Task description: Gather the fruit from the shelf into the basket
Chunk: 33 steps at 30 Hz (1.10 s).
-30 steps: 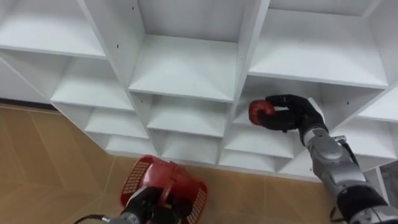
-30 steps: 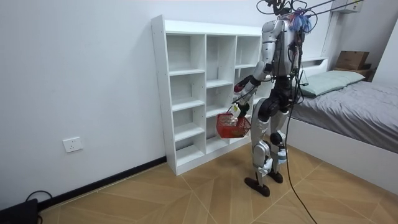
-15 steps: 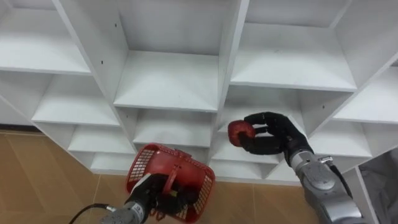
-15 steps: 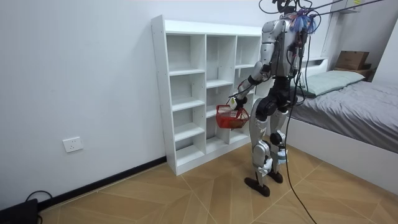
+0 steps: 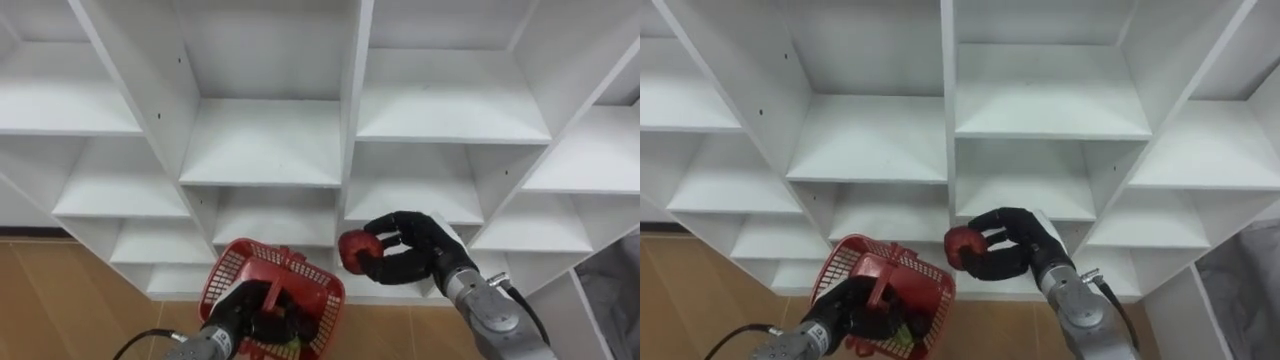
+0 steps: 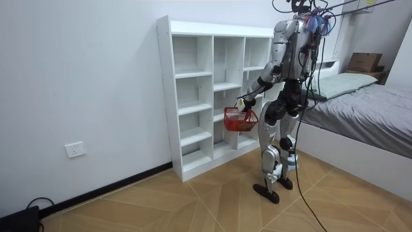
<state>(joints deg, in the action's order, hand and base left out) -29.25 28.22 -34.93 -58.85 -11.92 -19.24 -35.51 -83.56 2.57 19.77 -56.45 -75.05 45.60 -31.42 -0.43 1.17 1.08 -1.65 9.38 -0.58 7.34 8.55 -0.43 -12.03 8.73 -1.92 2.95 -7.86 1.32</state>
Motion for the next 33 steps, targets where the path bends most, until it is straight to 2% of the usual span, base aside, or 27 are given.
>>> replay_trajectory(at_steps=[9, 11, 21, 30, 33], plan=[[0, 100, 2, 8, -90, 40, -2, -20, 0, -22, -24, 1, -12, -23, 100, 329, -8, -7, -9, 10, -31, -3, 22, 8, -3, 52, -45, 15, 8, 4, 3, 0], [0, 100, -5, 25, -90, 45, -1, -20, 0, -25, -25, 47, -12, -57, 100, 388, -10, 42, -9, 10, -51, -3, 44, 8, -7, 57, -57, 19, 31, 3, 2, -5], [-1, 100, -7, 231, -90, 46, 43, -21, 0, -42, -51, 215, -12, -216, 100, 394, -18, 63, -11, 11, -82, -13, 44, 10, -9, 74, -49, 26, 50, 3, 1, 0], [4, 100, 0, 341, -103, 46, 170, -25, -5, -149, -412, 320, -13, -333, 100, 453, -18, 63, -14, 13, -76, -74, 30, 11, -7, 142, 0, 22, 59, 8, 0, 0], [6, 100, -1, 341, -139, 46, 232, -25, -5, -144, -469, 352, -12, -397, 100, 506, -37, 66, -41, 13, -77, -84, 31, 11, -6, 149, 4, 19, 64, 7, -1, 0]])
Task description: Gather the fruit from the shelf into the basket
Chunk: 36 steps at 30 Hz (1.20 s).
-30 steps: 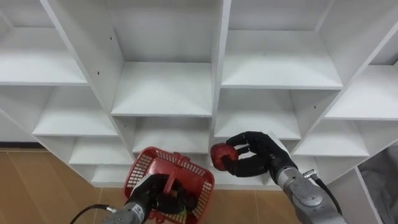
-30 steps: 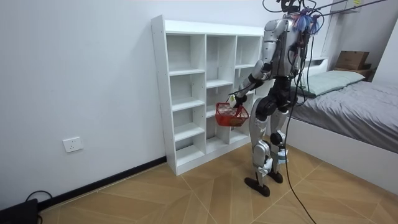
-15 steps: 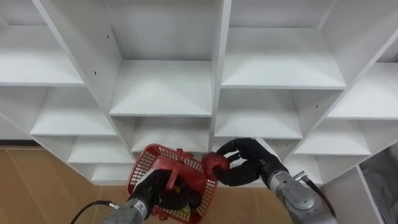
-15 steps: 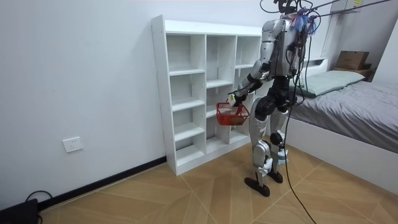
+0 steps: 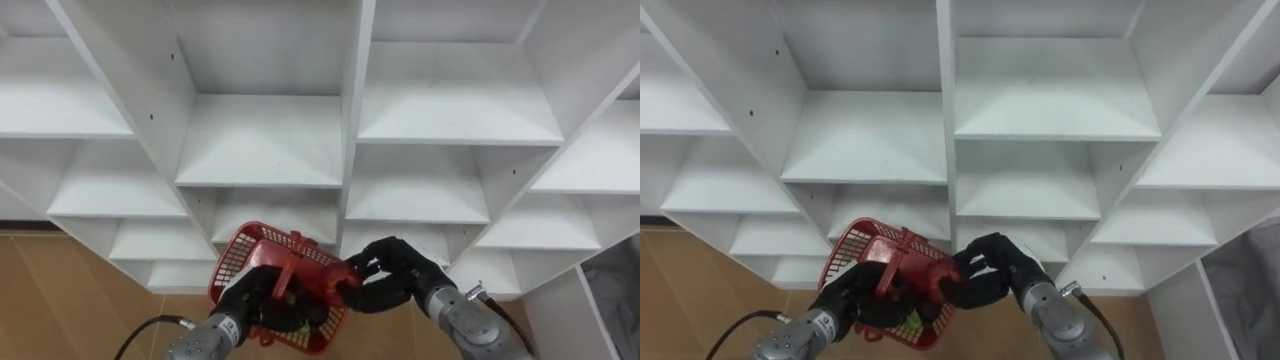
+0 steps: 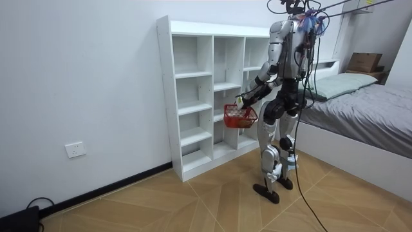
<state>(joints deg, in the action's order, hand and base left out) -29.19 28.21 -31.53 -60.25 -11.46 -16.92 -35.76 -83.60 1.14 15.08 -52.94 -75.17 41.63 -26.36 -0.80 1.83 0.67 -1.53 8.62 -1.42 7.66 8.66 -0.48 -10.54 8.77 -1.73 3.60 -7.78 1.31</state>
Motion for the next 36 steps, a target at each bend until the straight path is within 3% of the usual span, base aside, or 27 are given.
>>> replay_trajectory(at_steps=[18, 19, 21, 23, 36], plan=[[134, 100, 114, 107, -78, 17, 161, -2, -14, -10, -668, 60, -45, -33, 100, 110, -14, 0, -35, 0, 17, -186, -11, 0, -3, -16, 0, -1, 171, 0, 0, 0], [151, 100, 114, 107, -78, 9, 179, -2, -14, -9, -674, 67, -44, -25, 91, 111, -14, -1, -35, 0, 18, -187, -10, 0, -3, -16, -1, -1, 171, 0, 0, 0], [231, 100, 114, 107, -78, -26, 208, -2, -14, -17, -675, 77, -43, 3, 22, 112, -13, -4, -34, 0, 22, -187, -10, 0, -2, -16, -2, -2, 169, 0, 0, 0], [248, 100, 114, 107, -78, -31, 314, -2, -14, -22, -674, 77, -44, 32, 0, 112, -11, -8, -31, 0, 25, -188, -10, 0, -1, -14, -1, -2, 169, 0, 0, 0], [308, 100, 114, 107, -62, -21, 836, -4, -16, -73, -660, 63, -51, 19, 0, 110, 10, -9, -53, 0, 84, -205, -10, -1, 1, -16, 15, -11, 151, 0, 0, 0]])
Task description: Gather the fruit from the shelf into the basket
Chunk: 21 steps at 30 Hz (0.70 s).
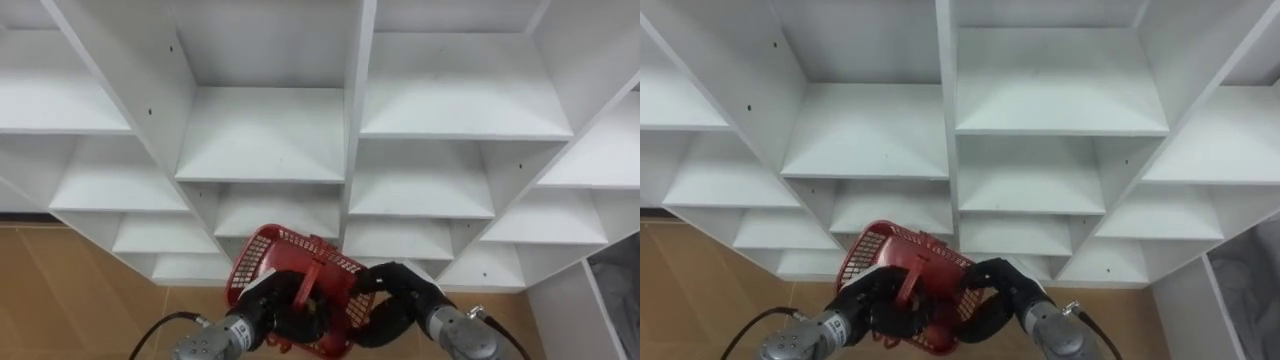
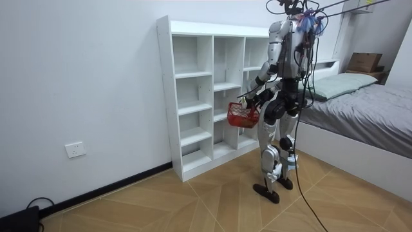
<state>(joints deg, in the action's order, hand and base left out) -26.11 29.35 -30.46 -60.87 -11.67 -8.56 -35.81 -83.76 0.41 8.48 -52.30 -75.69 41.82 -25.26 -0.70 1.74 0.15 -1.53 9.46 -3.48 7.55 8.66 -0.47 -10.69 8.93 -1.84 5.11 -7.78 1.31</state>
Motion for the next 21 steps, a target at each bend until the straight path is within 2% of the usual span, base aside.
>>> replay_trajectory(at_steps=[2, 10, 21], plan=[[39, 100, 0, 0, 1, 0, 79, -1, -6, -2, 0, -35, 0, 0, 0, -1, 12, -6, -33, 0, 0, -1, -1, 0, 0, 1, -1, 0, 0, 0, 0, 0], [44, 100, 0, 0, 7, 32, 215, -1, -29, 3, 0, -33, 0, 7, 0, -7, 4, -43, -142, 0, -1, -1, -1, 0, 0, 3, -4, -1, 2, 0, 0, 0], [57, 100, 0, -2, 59, 81, 230, 0, -26, 0, -2, -35, 0, 106, 0, -7, 0, -142, -146, 0, -1, 5, 6, 0, 0, 3, 1, -3, -1, 0, 0, 0]])
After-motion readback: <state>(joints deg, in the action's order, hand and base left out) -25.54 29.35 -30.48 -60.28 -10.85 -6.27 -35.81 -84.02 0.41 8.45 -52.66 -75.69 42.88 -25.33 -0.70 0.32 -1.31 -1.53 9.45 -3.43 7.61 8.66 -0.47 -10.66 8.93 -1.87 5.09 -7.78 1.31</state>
